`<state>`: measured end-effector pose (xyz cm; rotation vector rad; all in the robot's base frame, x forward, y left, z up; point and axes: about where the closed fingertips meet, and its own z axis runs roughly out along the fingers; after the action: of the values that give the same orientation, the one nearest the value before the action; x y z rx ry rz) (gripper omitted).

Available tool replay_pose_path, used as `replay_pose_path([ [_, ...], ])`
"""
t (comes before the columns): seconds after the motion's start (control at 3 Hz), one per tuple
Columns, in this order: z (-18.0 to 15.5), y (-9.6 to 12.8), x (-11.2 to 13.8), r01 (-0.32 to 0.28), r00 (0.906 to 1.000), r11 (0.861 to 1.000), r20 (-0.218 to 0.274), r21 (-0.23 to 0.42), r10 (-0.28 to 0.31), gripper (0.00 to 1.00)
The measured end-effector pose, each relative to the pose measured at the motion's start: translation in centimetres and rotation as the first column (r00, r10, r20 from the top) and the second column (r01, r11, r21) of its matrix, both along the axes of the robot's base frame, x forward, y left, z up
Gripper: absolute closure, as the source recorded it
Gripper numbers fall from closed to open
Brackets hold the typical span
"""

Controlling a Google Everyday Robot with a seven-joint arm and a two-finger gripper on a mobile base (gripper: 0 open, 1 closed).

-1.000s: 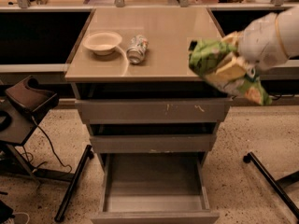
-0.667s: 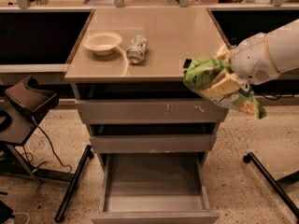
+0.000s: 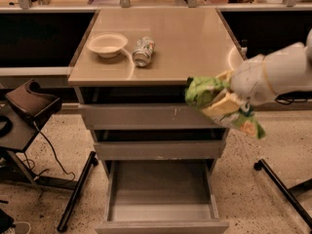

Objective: Place green rice chip bag into bottom drawer

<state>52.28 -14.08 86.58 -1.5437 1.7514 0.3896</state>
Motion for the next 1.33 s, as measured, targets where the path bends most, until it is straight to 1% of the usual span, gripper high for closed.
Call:
replay_pose_path([
  [0.33,-10.5,1.4,-0.4,0.022,0.9979,0.998,-0.062,0.058,-0.018,1.00],
  [0.67,-20.2,2.3,-1.4,0.074,0.9849,0.991,-0.164,0.108,-0.056,1.00],
  [1.0,-29.5,3.1,-2.5,0.159,0.9470,0.973,-0.305,0.169,-0.101,1.00],
  [1.33,-29.5,3.2,-2.5,0.158,0.9471,0.973,-0.305,0.169,-0.101,1.00],
])
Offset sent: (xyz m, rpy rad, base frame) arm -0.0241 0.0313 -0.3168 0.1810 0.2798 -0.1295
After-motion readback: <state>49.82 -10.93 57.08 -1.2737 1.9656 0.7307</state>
